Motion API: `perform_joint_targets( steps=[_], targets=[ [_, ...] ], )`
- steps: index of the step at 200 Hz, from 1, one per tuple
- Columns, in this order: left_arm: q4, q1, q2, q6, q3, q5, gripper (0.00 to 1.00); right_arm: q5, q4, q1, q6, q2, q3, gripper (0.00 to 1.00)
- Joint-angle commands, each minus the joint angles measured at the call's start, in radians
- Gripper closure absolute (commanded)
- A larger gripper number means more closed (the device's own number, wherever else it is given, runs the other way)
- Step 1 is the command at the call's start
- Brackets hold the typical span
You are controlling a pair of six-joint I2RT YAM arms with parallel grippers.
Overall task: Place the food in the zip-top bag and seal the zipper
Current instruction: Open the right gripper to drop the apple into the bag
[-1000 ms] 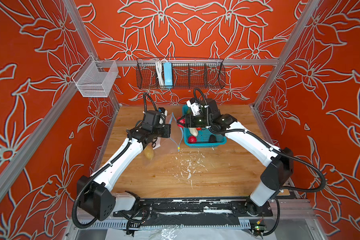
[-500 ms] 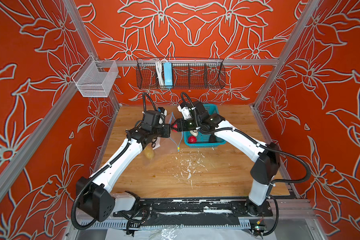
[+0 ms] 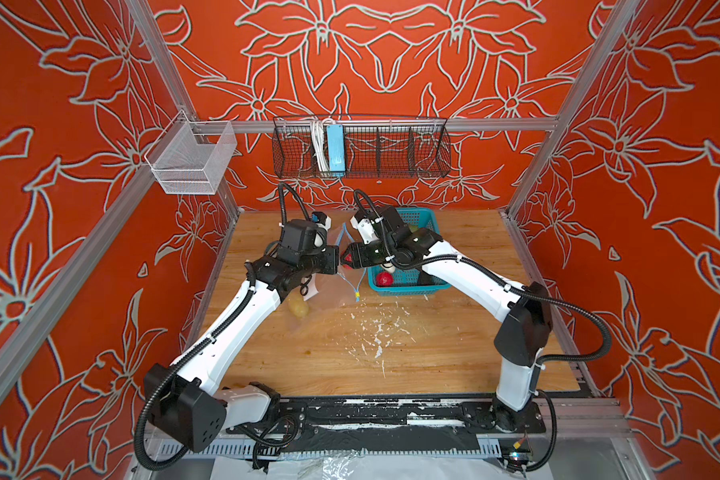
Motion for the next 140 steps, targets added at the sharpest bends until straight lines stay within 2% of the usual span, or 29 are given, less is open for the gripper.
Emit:
perform_joint_targets(
  steps=[1,10,28,87,96,140],
  targets=[
    [-0.005,0.010,-0.018,0.014,0.027,0.000,1.00,-0.005,-0.020,0.010,-0.007,0.029,0.052,0.38],
    [-0.006,0.010,-0.016,0.014,0.028,0.001,1.00,-0.009,-0.020,0.011,-0.008,0.031,0.055,0.31],
    [-0.008,0.011,-0.018,0.018,0.029,-0.002,1.00,-0.022,-0.014,0.015,-0.020,0.029,0.060,0.25],
    [-0.011,0.014,-0.020,0.016,0.029,-0.001,1.00,-0.009,-0.017,0.018,-0.018,0.006,0.076,0.15],
    [-0.011,0.015,-0.021,0.015,0.027,-0.002,1.00,-0.009,-0.017,0.018,-0.018,0.002,0.077,0.03],
    [-0.011,0.016,-0.025,0.015,0.025,-0.002,1.00,-0.007,-0.026,0.018,-0.019,-0.031,0.098,0.02]
  ],
)
